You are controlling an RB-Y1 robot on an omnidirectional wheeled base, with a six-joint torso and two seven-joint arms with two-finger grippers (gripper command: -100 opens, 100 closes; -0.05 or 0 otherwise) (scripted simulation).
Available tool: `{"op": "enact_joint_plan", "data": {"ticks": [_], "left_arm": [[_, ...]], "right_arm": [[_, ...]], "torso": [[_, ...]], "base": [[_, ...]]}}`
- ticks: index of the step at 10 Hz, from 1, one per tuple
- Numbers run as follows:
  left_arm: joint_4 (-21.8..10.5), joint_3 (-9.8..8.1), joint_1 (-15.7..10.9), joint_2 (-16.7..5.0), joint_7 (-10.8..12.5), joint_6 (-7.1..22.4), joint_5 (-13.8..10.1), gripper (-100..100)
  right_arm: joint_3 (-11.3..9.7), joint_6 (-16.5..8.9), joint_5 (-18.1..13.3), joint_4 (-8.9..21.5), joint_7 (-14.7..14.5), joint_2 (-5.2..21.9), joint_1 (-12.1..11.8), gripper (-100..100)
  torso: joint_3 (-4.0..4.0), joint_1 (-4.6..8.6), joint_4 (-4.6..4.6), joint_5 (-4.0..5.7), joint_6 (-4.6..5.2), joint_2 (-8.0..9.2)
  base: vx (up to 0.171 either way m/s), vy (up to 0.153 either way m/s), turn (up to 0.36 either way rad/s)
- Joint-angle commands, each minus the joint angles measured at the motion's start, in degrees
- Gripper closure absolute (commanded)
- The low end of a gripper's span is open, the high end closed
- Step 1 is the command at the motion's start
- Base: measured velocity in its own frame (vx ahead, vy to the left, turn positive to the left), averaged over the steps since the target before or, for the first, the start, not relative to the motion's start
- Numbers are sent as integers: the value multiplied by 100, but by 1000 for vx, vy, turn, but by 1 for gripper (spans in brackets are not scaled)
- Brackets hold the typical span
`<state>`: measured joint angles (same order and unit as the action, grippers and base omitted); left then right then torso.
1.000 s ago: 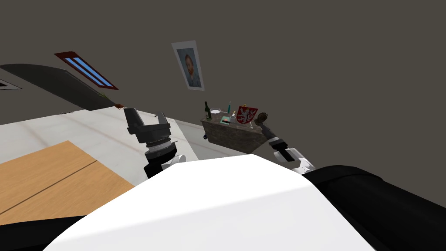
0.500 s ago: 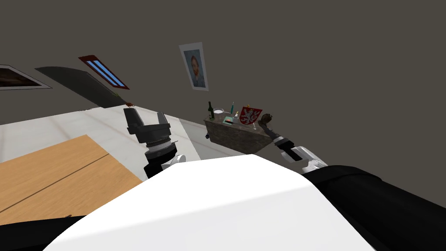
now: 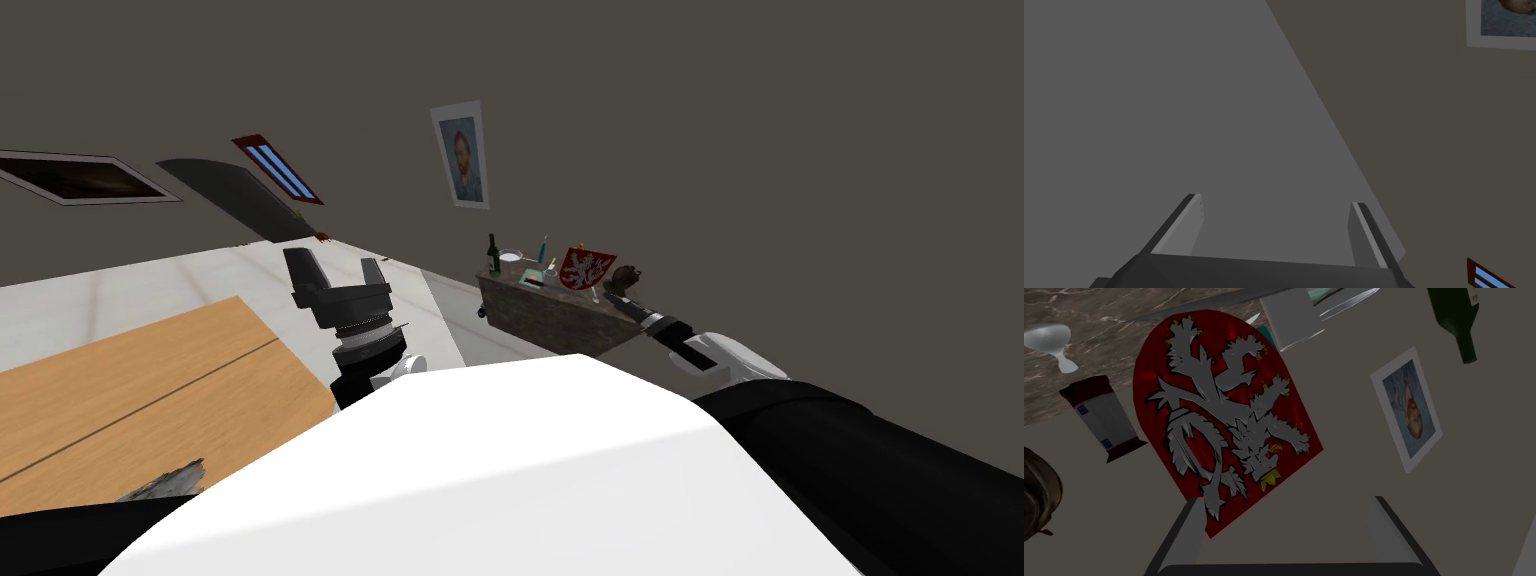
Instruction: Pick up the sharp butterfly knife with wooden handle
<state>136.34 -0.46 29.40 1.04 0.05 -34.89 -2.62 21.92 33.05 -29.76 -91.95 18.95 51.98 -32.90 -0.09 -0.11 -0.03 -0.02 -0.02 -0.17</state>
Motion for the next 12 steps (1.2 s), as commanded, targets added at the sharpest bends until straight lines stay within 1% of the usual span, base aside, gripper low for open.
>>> {"op": "enact_joint_plan", "data": {"ticks": [1, 2, 3, 4, 5, 6, 7, 8, 9, 10, 11, 12], "left_arm": [[0, 0, 0, 0, 0, 0, 0, 0], [0, 0, 0, 0, 0, 0, 0, 0], [0, 0, 0, 0, 0, 0, 0, 0], [0, 0, 1, 0, 0, 0, 0, 0], [0, 0, 0, 0, 0, 0, 0, 0], [0, 0, 1, 0, 0, 0, 0, 0], [0, 0, 0, 0, 0, 0, 0, 0], [0, 0, 1, 0, 0, 0, 0, 0], [0, 0, 1, 0, 0, 0, 0, 0], [0, -1, 1, 0, 0, 0, 0, 0], [0, 0, 1, 0, 0, 0, 0, 0], [1, -1, 1, 0, 0, 0, 0, 0]], "right_arm": [[18, 17, -213, 70, 22, 181, -46, -100], [61, 104, -420, 266, 38, 407, -138, -100], [61, 104, -523, 266, 38, 449, -138, -100], [92, 199, -730, 455, 46, 669, -235, -100], [92, 199, -837, 455, 46, 707, -235, -100], [112, 302, -1039, 637, 44, 931, -337, -100], [112, 302, -1152, 637, 44, 954, -337, -100], [121, 412, -1354, 811, 34, 1176, -444, -100], [121, 412, -1468, 811, 34, 1190, -444, -100], [117, 529, -1679, 977, 14, 1413, -554, -100], [117, 529, -1781, 977, 14, 1413, -554, -100], [101, 650, -1989, 1131, -13, 1624, -668, -100]], "torso": [[0, 0, 0, 0, 0, 0], [-1, 2, 0, 0, 3, 0], [-3, 3, -1, 1, 0, -5], [-3, 3, -1, 1, 3, -5], [-5, -1, -2, 0, 1, -8], [-4, -1, -2, 0, 3, -6], [-5, -2, -2, 0, 0, -8], [-5, -1, -2, 0, 3, -8], [-10, -1, -4, 0, 0, -17], [-9, 0, -4, 0, 3, -15], [-14, -3, -5, 0, -1, -23], [-11, -3, -5, 0, 5, -17]], "base": [[38, 27, 80], [50, 26, 170], [51, 24, 85], [59, 39, 138], [50, 32, 93], [58, 36, 184], [56, 30, 99], [85, 33, 147], [75, 25, 102], [101, 35, 187], [79, 33, 83], [84, 52, 164]]}}
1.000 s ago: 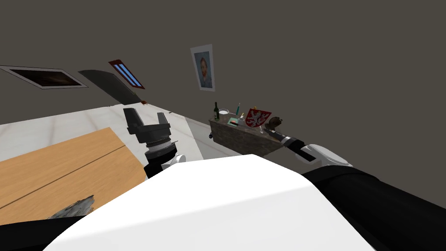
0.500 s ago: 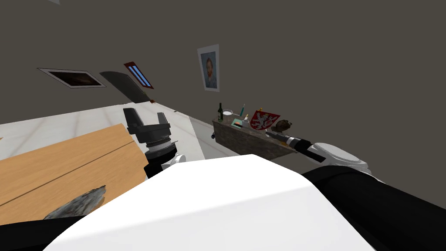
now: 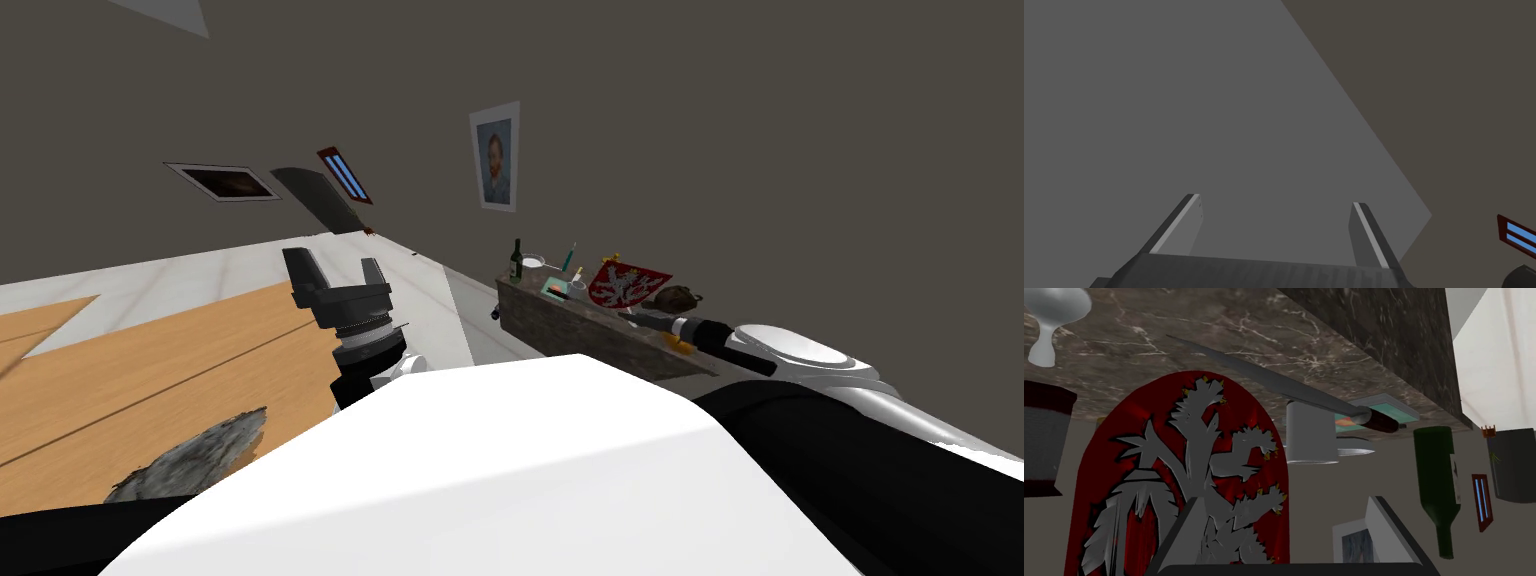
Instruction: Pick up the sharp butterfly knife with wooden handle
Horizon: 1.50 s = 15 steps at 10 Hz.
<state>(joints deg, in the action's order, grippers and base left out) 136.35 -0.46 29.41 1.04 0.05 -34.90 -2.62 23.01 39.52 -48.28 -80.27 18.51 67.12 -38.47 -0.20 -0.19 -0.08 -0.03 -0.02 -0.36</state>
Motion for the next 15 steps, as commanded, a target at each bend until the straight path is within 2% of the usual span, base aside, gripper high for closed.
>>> {"op": "enact_joint_plan", "data": {"ticks": [1, 2, 3, 4, 5, 6, 7, 8, 9, 11, 12, 15], "left_arm": [[0, 0, 0, 0, 0, 0, 0, 0], [0, 0, 0, 0, 0, 0, 0, 0], [0, 0, 0, 0, 0, 0, 0, 0], [0, -1, 0, 0, 0, 0, 0, 0], [0, 0, 0, 0, 0, 0, 0, 0], [0, -1, 0, 0, 0, 0, 0, 0], [0, 0, 0, 0, 0, 0, 0, 0], [0, -1, 1, 0, 0, 0, 0, 0], [0, 0, 0, 0, 0, 0, 0, 0], [0, 0, 0, 0, 0, 0, 0, 0], [0, 0, 1, 0, 0, 0, 0, 0], [0, 0, 1, 0, 0, 0, 0, 0]], "right_arm": [[-8, 3, -237, -37, 31, 109, -111, -100], [-35, 129, -427, 105, -4, 305, -227, -100], [-35, 129, -539, 105, -4, 305, -227, -100], [-73, 259, -739, 233, -45, 484, -344, -100], [-73, 259, -832, 233, -45, 484, -344, -100], [-120, 392, -1034, 348, -92, 644, -461, -100], [-120, 392, -1115, 348, -92, 644, -461, -100], [-175, 525, -1335, 449, -143, 788, -577, -100], [-175, 525, -1386, 449, -143, 788, -577, -100], [-305, 788, -1782, 606, -256, 1026, -802, -100], [-305, 788, -1882, 606, -256, 1026, -802, -100], [-518, 1151, -2475, 734, -428, 1260, -1100, -100]], "torso": [[0, 0, 0, 0, 0, 0], [3, 4, 1, 1, 5, 6], [0, 3, 0, 1, 0, 0], [2, 6, 1, 2, 5, 5], [-2, 6, -1, 2, 2, -4], [-1, 6, -1, 2, 3, 1], [-2, 2, -1, 1, 1, -2], [1, 3, 0, 1, 6, 3], [2, -2, 1, -1, 3, 5], [-1, -1, 0, 0, 3, -1], [-9, -13, -4, -2, 0, -14], [-11, -3, -5, 1, 4, -18]], "base": [[70, 30, 85], [91, 31, 164], [76, 26, 85], [106, 28, 132], [86, 25, 103], [93, 35, 175], [82, 29, 84], [81, 41, 161], [81, 29, 74], [121, 57, 177], [112, 32, 76], [145, 40, 161]]}}
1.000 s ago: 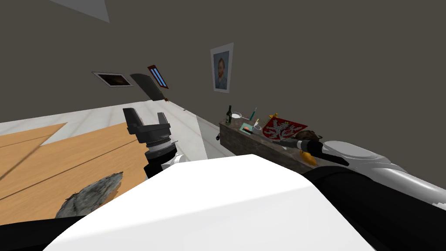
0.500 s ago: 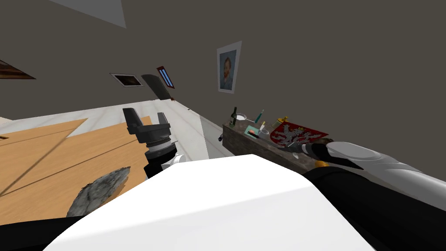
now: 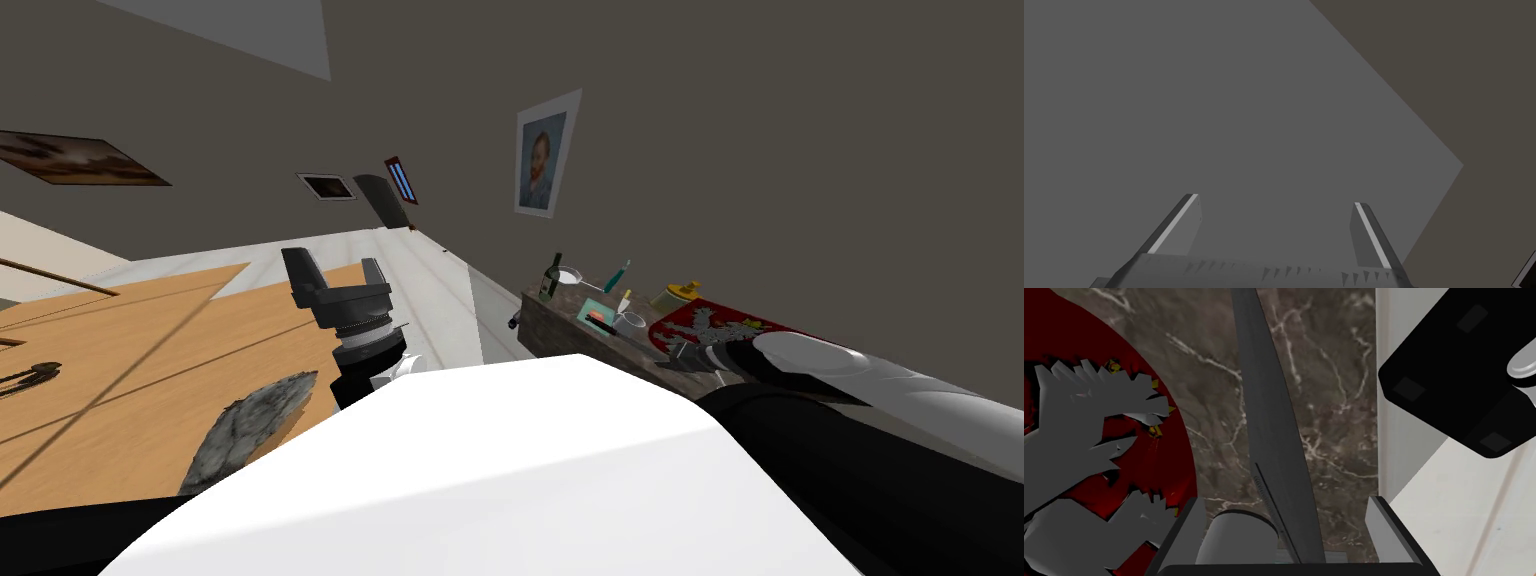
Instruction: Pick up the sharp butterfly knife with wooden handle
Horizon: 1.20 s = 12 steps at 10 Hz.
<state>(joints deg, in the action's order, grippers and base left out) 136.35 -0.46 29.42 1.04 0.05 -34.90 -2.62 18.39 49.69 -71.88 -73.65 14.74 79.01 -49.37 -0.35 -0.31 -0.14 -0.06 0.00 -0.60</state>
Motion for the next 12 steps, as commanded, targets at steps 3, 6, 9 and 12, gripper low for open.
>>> {"op": "enact_joint_plan", "data": {"ticks": [3, 6, 9, 12], "left_arm": [[0, 0, 0, 0, 0, 0, 0, 0], [0, 0, 0, 0, 0, 0, 0, 0], [0, -1, -1, 0, 0, 0, 0, 0], [0, 0, -1, 0, 0, 0, 0, 0]], "right_arm": [[-232, 407, -535, 96, -191, 180, -219, -100], [-249, 463, -552, 132, -229, 199, -207, 0], [-571, 150, -600, 264, -410, -159, -136, -100], [-551, 171, -616, 208, -351, -118, -142, 100]], "torso": [[-1, 1, -1, 1, 1, -1], [20, 6, 8, 1, 7, 36], [34, 26, 14, 7, 8, 58], [38, 21, 16, 5, 7, 66]], "base": [[154, 47, 143], [62, 23, 42], [27, -24, 84], [4, -5, 4]]}}
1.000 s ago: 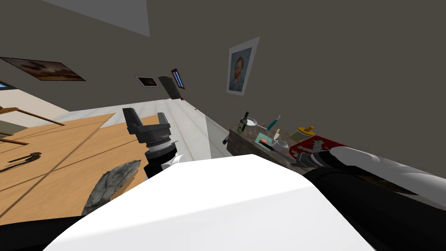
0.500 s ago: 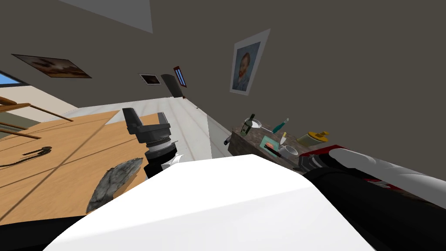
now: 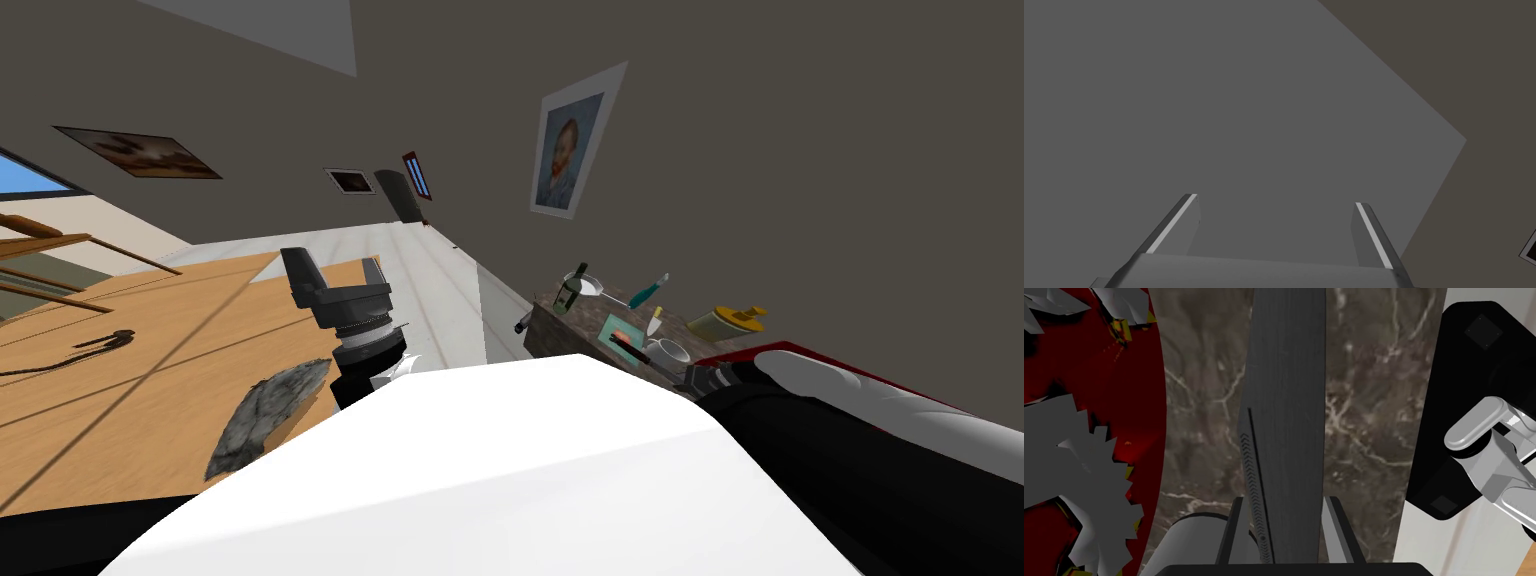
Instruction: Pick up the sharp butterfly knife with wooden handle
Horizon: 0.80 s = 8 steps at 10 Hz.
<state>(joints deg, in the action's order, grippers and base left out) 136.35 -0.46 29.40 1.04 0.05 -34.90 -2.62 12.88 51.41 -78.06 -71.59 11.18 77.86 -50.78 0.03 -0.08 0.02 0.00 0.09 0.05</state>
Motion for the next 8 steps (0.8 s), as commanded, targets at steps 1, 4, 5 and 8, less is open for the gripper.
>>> {"op": "enact_joint_plan", "data": {"ticks": [1, 4, 5, 8], "left_arm": [[0, 0, 0, 0, 0, 0, 0, 0], [0, 0, 0, 0, 0, 0, 0, 0], [0, 0, 0, 0, 0, 0, 0, 0], [0, 0, 0, 0, 0, 0, 0, 0]], "right_arm": [[0, 0, 0, 0, 0, 0, 0, 100], [2, -3, 1, 1, 1, 0, 1, 0], [173, 165, 48, -22, 55, 171, -37, 100], [208, 149, 25, -124, 144, 214, -87, 0]], "torso": [[0, 0, 0, 0, 0, 0], [1, -2, 0, 0, 1, 2], [1, -2, 0, -1, 1, 3], [6, -14, 2, -5, 5, 10]], "base": [[0, 0, 0], [0, 0, 0], [-19, 18, -96], [-14, 13, -40]]}}
